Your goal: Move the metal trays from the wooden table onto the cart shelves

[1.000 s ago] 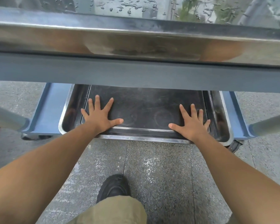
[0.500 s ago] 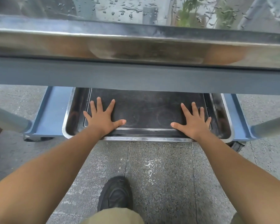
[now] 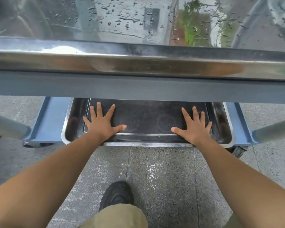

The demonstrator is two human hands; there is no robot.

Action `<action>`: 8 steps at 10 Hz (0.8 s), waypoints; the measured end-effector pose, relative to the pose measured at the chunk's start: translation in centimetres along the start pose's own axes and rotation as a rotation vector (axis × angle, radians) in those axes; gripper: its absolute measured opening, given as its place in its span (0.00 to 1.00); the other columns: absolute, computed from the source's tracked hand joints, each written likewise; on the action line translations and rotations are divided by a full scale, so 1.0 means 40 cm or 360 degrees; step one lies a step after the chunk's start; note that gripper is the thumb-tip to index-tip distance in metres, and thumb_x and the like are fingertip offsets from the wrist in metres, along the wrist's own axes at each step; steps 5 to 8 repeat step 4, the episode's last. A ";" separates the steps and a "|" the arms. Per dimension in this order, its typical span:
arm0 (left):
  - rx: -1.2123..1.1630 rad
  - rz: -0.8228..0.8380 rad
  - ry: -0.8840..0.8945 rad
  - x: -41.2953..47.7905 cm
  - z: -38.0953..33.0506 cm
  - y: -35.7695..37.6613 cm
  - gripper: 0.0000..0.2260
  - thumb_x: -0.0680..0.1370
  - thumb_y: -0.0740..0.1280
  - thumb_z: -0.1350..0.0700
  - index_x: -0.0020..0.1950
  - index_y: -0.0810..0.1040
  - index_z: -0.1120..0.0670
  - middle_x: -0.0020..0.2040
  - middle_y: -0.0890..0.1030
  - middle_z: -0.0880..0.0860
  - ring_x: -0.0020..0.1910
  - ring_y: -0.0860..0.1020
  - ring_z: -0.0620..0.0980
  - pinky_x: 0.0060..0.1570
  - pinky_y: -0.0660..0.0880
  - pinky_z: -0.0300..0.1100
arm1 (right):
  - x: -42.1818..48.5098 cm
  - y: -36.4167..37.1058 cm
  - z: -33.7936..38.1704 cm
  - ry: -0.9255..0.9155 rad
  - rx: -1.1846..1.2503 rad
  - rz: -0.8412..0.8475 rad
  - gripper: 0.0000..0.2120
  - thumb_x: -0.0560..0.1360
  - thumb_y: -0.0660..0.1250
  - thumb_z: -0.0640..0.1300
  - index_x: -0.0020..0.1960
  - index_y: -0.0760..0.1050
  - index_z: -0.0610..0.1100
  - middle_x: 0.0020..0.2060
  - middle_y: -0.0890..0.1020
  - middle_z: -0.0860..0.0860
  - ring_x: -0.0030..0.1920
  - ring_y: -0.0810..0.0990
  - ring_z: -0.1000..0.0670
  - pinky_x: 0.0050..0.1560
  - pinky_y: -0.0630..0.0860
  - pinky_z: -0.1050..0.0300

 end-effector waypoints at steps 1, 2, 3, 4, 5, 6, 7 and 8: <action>0.0007 0.0040 -0.0014 -0.002 -0.007 -0.012 0.48 0.66 0.57 0.21 0.78 0.40 0.35 0.80 0.35 0.55 0.78 0.35 0.63 0.70 0.43 0.72 | 0.000 -0.009 0.005 0.0024 0.0036 0.0045 0.49 0.67 0.61 0.76 0.78 0.39 0.64 0.79 0.35 0.53 0.78 0.34 0.40 0.72 0.40 0.29; 0.0044 0.0115 -0.0038 -0.005 -0.017 -0.034 0.48 0.67 0.60 0.23 0.79 0.41 0.37 0.81 0.37 0.56 0.78 0.37 0.64 0.71 0.45 0.72 | -0.004 -0.027 0.025 0.0095 0.0073 0.0175 0.49 0.69 0.65 0.72 0.78 0.39 0.62 0.79 0.35 0.51 0.78 0.35 0.39 0.72 0.43 0.29; 0.0148 0.0278 -0.0067 -0.031 -0.033 -0.079 0.48 0.68 0.64 0.25 0.80 0.44 0.38 0.81 0.42 0.56 0.79 0.45 0.66 0.71 0.50 0.72 | -0.039 -0.036 0.061 0.0164 0.0060 0.0295 0.45 0.75 0.64 0.64 0.80 0.39 0.56 0.79 0.36 0.49 0.78 0.38 0.38 0.73 0.50 0.30; 0.0017 0.0392 0.0125 -0.070 -0.065 -0.118 0.46 0.71 0.68 0.31 0.81 0.47 0.42 0.80 0.58 0.59 0.76 0.62 0.65 0.72 0.61 0.63 | -0.077 -0.063 0.094 0.0037 0.0113 0.0353 0.35 0.79 0.61 0.59 0.80 0.51 0.47 0.80 0.49 0.44 0.78 0.52 0.36 0.73 0.59 0.37; 0.0017 0.0392 0.0125 -0.070 -0.065 -0.118 0.46 0.71 0.68 0.31 0.81 0.47 0.42 0.80 0.58 0.59 0.76 0.62 0.65 0.72 0.61 0.63 | -0.077 -0.063 0.094 0.0037 0.0113 0.0353 0.35 0.79 0.61 0.59 0.80 0.51 0.47 0.80 0.49 0.44 0.78 0.52 0.36 0.73 0.59 0.37; 0.0017 0.0392 0.0125 -0.070 -0.065 -0.118 0.46 0.71 0.68 0.31 0.81 0.47 0.42 0.80 0.58 0.59 0.76 0.62 0.65 0.72 0.61 0.63 | -0.077 -0.063 0.094 0.0037 0.0113 0.0353 0.35 0.79 0.61 0.59 0.80 0.51 0.47 0.80 0.49 0.44 0.78 0.52 0.36 0.73 0.59 0.37; 0.0017 0.0392 0.0125 -0.070 -0.065 -0.118 0.46 0.71 0.68 0.31 0.81 0.47 0.42 0.80 0.58 0.59 0.76 0.62 0.65 0.72 0.61 0.63 | -0.077 -0.063 0.094 0.0037 0.0113 0.0353 0.35 0.79 0.61 0.59 0.80 0.51 0.47 0.80 0.49 0.44 0.78 0.52 0.36 0.73 0.59 0.37; 0.0017 0.0392 0.0125 -0.070 -0.065 -0.118 0.46 0.71 0.68 0.31 0.81 0.47 0.42 0.80 0.58 0.59 0.76 0.62 0.65 0.72 0.61 0.63 | -0.077 -0.063 0.094 0.0037 0.0113 0.0353 0.35 0.79 0.61 0.59 0.80 0.51 0.47 0.80 0.49 0.44 0.78 0.52 0.36 0.73 0.59 0.37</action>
Point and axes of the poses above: each hand's wrist, its own x-axis towards the middle knuckle, its own y-axis out of the palm, z = x × y, the point moved 5 cm from there along x, towards the middle knuckle
